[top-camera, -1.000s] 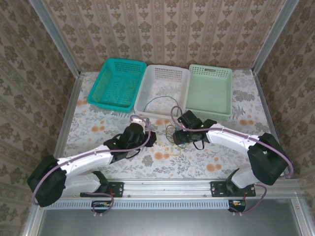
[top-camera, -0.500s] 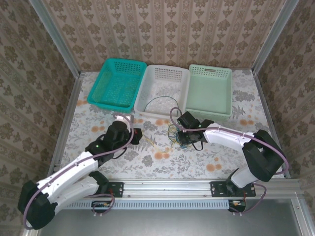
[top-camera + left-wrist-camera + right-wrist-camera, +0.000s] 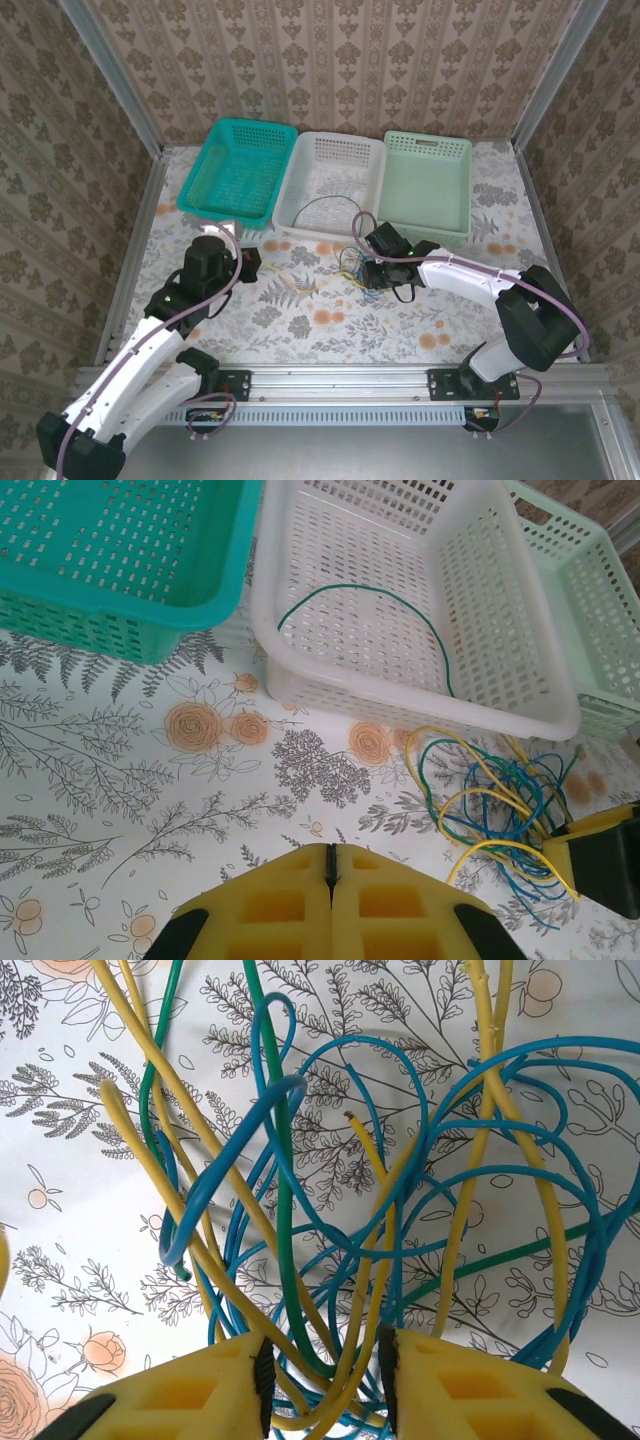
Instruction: Untangle the cables
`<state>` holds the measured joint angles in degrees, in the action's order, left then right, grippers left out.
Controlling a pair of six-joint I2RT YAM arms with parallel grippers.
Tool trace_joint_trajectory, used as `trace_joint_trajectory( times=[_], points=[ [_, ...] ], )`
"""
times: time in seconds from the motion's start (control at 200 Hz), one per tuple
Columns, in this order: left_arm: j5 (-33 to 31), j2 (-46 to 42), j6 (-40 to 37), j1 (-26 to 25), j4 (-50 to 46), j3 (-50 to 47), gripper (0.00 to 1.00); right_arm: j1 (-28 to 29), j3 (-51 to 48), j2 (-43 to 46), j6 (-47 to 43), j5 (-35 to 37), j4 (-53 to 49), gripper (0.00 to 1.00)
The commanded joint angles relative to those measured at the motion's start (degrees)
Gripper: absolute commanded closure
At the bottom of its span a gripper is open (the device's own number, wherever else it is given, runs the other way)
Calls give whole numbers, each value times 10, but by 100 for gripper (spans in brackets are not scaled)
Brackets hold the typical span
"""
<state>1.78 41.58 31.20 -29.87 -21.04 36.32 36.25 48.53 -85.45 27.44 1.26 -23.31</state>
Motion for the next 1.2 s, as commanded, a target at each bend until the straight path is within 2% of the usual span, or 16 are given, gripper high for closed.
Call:
trace_joint_trajectory(
  times=[0.0,0.095,0.155,0.28,0.45,0.53,0.63,0.74,0.84,1.195],
  points=[
    [19,6,-26,7,-8,20,100,-3,-4,7,7,2,0,67],
    [18,7,-35,11,-6,26,100,-4,-2,6,5,11,-6,66],
    [17,8,-42,15,-10,37,100,-4,-3,8,6,17,-7,62],
    [12,7,-58,23,-13,65,100,-6,-5,11,9,19,-1,60],
    [29,7,-63,25,-1,100,100,-6,-4,0,14,19,0,56],
    [34,5,-64,26,-3,114,100,-6,-6,-1,17,26,1,48],
    [51,-3,-55,26,8,122,100,-7,-9,1,19,29,2,46],
    [61,-17,-48,25,18,132,100,-7,-11,6,26,44,2,29],
    [64,-22,-50,25,18,149,100,-7,-23,24,34,56,16,23],
    [59,-3,-71,25,19,202,100,-18,-84,135,38,97,50,18]
  ],
)
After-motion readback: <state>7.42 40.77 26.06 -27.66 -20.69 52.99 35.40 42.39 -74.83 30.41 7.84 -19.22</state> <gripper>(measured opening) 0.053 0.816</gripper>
